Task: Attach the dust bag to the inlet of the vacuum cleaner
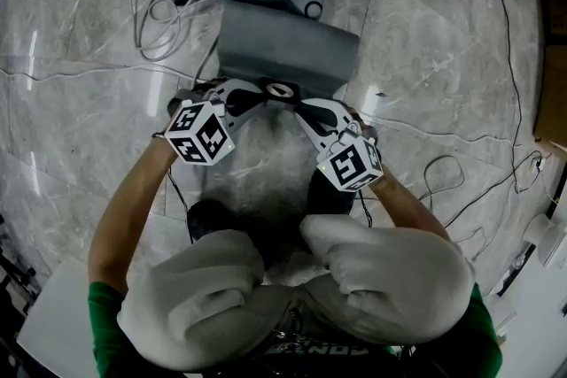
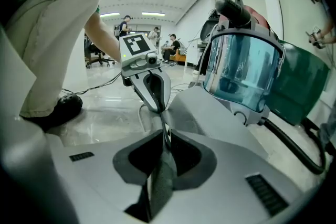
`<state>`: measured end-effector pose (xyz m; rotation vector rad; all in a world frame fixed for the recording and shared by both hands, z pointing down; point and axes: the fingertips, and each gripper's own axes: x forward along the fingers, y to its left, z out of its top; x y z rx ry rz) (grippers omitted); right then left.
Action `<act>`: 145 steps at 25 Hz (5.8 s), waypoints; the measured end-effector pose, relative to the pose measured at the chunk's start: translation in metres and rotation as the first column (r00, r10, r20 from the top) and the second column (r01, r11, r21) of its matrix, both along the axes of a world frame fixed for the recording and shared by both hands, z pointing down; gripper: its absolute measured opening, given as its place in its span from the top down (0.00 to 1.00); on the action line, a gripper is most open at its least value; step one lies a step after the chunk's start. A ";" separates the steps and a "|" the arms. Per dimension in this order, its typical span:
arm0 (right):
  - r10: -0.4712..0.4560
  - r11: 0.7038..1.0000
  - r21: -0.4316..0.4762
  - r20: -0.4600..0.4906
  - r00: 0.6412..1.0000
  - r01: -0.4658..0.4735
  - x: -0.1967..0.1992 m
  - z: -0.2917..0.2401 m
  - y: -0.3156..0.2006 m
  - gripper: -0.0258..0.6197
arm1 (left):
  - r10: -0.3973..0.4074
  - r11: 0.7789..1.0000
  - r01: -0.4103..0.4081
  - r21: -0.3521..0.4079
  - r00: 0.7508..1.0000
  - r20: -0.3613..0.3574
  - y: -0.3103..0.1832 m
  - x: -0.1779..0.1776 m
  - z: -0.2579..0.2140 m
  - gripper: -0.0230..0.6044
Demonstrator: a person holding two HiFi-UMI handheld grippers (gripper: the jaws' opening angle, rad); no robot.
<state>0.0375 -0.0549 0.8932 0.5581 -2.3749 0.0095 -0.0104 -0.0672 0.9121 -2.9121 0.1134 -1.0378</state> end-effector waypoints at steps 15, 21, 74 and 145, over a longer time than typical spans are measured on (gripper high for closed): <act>-0.098 0.994 0.042 -0.132 0.986 0.104 0.000 0.020 -0.015 0.92 | -0.036 0.999 0.036 -0.017 0.999 -0.018 -0.006 0.006 -0.001 0.93; -0.113 0.993 0.022 -0.119 0.986 0.116 0.001 0.019 -0.023 0.93 | -0.053 0.999 0.053 0.001 0.999 -0.002 -0.014 0.009 -0.002 0.93; -0.228 0.950 0.243 0.105 0.968 0.198 -0.050 -0.281 -0.046 0.94 | -0.126 0.952 0.165 0.260 0.979 -0.160 -0.039 -0.039 -0.306 0.95; -0.159 0.966 0.228 0.161 0.974 0.119 -0.035 -0.305 -0.190 0.93 | -0.202 0.910 0.241 0.337 0.968 -0.146 -0.191 -0.025 -0.327 0.92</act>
